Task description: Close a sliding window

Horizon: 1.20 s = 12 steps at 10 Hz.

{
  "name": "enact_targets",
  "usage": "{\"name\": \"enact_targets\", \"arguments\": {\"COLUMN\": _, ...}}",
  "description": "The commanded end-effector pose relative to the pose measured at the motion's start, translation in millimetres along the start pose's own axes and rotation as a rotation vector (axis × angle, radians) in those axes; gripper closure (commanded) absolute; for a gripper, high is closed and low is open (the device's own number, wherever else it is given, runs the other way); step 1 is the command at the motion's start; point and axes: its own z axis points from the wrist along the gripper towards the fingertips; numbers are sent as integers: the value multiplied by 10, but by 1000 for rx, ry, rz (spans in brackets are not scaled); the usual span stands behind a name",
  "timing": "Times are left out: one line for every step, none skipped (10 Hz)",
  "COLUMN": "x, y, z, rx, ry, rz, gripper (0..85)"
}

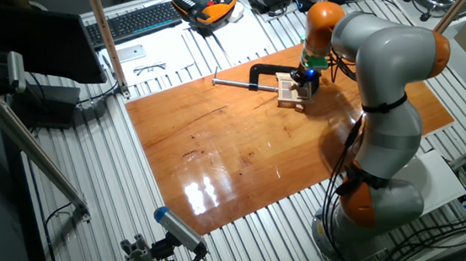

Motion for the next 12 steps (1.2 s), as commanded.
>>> {"name": "enact_targets", "arguments": {"x": 6, "y": 1, "z": 8, "rx": -4, "ry": 6, "rz": 0, "gripper": 850}}
{"name": "enact_targets", "arguments": {"x": 13, "y": 3, "z": 17, "rx": -7, "ry": 13, "rz": 2, "gripper": 850}}
{"name": "enact_targets", "arguments": {"x": 18, "y": 3, "z": 17, "rx": -7, "ry": 18, "rz": 2, "gripper": 850}}
{"name": "enact_targets", "arguments": {"x": 21, "y": 4, "z": 12, "rx": -7, "ry": 22, "rz": 2, "gripper": 850}}
{"name": "enact_targets", "arguments": {"x": 27, "y": 4, "z": 2, "rx": -5, "ry": 23, "rz": 2, "gripper": 850}}
{"name": "enact_targets", "arguments": {"x": 33, "y": 5, "z": 5, "rx": -5, "ry": 23, "rz": 2, "gripper": 850}}
{"name": "enact_targets", "arguments": {"x": 41, "y": 6, "z": 11, "rx": -9, "ry": 26, "rz": 2, "gripper": 850}}
{"name": "enact_targets", "arguments": {"x": 50, "y": 7, "z": 7, "rx": -10, "ry": 28, "rz": 3, "gripper": 850}}
{"name": "enact_targets", "arguments": {"x": 59, "y": 8, "z": 7, "rx": -11, "ry": 30, "rz": 3, "gripper": 850}}
{"name": "enact_targets", "arguments": {"x": 65, "y": 11, "z": 3, "rx": -14, "ry": 31, "rz": 5, "gripper": 850}}
{"name": "enact_targets", "arguments": {"x": 71, "y": 12, "z": -6, "rx": -11, "ry": 30, "rz": 5, "gripper": 850}}
{"name": "enact_targets", "arguments": {"x": 75, "y": 15, "z": -9, "rx": -11, "ry": 33, "rz": 5, "gripper": 850}}
